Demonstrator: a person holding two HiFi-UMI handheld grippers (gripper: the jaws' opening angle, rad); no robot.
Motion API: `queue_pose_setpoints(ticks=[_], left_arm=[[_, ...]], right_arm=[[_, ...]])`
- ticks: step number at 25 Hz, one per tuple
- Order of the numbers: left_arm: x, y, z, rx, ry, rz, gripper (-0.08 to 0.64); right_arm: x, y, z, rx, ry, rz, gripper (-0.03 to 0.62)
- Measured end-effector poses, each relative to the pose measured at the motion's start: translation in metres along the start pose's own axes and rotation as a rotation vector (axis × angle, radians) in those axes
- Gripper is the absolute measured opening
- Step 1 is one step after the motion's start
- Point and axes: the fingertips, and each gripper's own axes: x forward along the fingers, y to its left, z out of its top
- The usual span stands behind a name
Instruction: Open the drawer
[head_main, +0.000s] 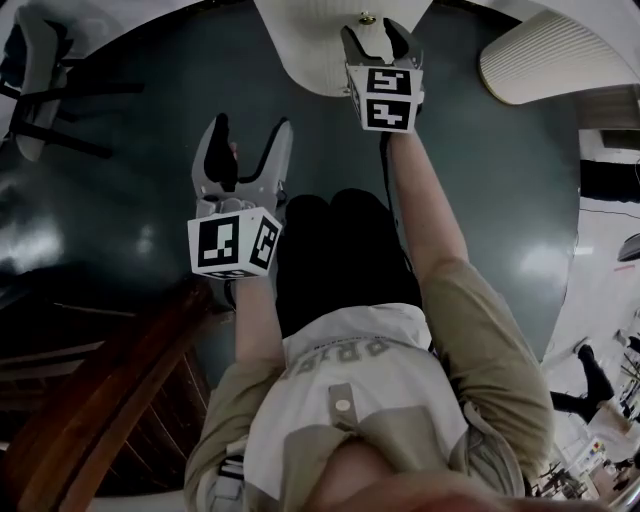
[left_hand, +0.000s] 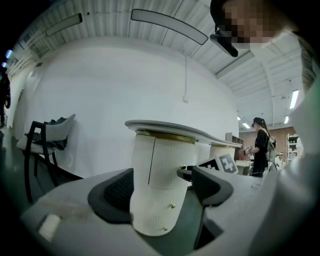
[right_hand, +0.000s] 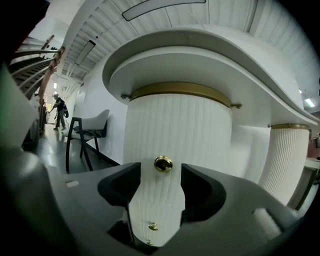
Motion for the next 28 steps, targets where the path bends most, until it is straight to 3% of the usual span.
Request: queue_pose_setpoints(ticks=[9, 28], left_arm=[[-0.005, 0.009, -0.004, 0.006, 0.0, 0.021, 0.367], [-0.011, 0.019, -0.002, 0.0, -0.033, 0.021, 0.367]], right_arm=[[0.009, -0.003, 0.011, 0.015, -0.021, -0.093, 0.117], [-0.017, 0.0, 0.003, 0.051, -0.032, -0.034, 0.104]])
